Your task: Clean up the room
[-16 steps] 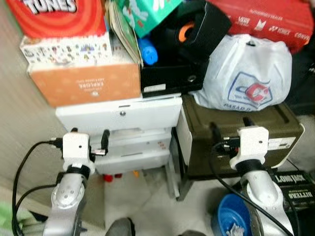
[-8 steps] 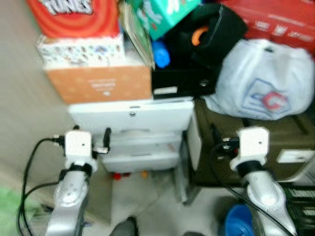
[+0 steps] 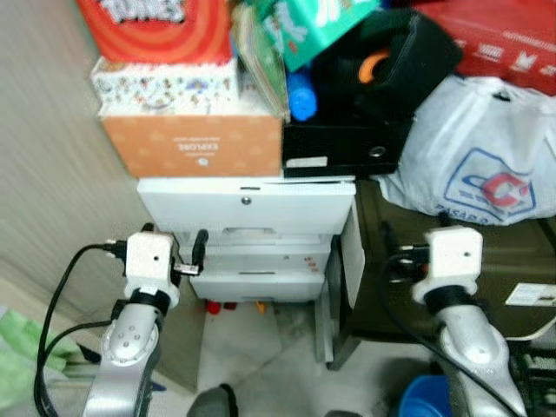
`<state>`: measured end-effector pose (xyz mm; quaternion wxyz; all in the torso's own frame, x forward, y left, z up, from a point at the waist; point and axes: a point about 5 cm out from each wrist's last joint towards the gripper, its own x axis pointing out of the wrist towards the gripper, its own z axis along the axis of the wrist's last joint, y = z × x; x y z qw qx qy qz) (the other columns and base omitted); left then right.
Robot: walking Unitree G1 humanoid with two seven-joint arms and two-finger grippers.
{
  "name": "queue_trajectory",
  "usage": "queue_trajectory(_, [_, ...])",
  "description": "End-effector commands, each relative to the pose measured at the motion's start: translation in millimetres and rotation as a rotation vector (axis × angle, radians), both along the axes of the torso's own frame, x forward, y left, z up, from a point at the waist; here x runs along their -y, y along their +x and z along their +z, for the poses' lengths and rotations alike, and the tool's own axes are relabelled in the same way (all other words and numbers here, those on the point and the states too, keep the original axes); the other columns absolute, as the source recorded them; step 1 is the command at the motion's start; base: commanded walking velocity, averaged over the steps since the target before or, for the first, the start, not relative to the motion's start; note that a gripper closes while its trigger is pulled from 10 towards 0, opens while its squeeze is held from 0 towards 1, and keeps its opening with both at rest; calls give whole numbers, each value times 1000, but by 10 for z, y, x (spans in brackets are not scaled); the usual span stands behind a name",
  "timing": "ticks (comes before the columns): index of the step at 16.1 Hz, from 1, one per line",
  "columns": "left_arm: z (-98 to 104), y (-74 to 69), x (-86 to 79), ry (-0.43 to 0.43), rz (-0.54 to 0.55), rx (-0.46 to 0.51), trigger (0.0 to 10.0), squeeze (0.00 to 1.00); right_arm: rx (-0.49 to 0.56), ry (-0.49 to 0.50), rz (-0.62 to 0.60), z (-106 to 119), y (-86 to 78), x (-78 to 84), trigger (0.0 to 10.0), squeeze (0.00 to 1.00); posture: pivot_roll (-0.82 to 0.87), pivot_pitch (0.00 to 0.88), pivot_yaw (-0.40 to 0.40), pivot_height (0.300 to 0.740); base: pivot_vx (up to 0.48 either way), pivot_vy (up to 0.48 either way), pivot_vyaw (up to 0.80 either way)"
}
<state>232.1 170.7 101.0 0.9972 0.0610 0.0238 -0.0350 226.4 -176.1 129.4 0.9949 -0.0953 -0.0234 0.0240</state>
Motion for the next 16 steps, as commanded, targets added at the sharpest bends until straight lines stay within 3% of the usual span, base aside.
queue_trajectory(1, [19, -9, -13, -9, -2, 1, 10000, 0, -9, -3, -8, -4, -7, 36, 10000, 0, -81, 99, -20, 740, 0, 0, 0])
queue_trajectory(4, [21, -12, -12, -7, -9, 0, 10000, 0, -13, -2, -9, -10, -14, 34, 10000, 0, -82, 105, -20, 740, 0, -84, 0])
queue_trajectory(16, [13, 4, -7, -29, -10, -5, 10000, 0, -28, -7, -9, -35, -12, 41, 10000, 0, -84, 107, -21, 740, 0, -297, 0])
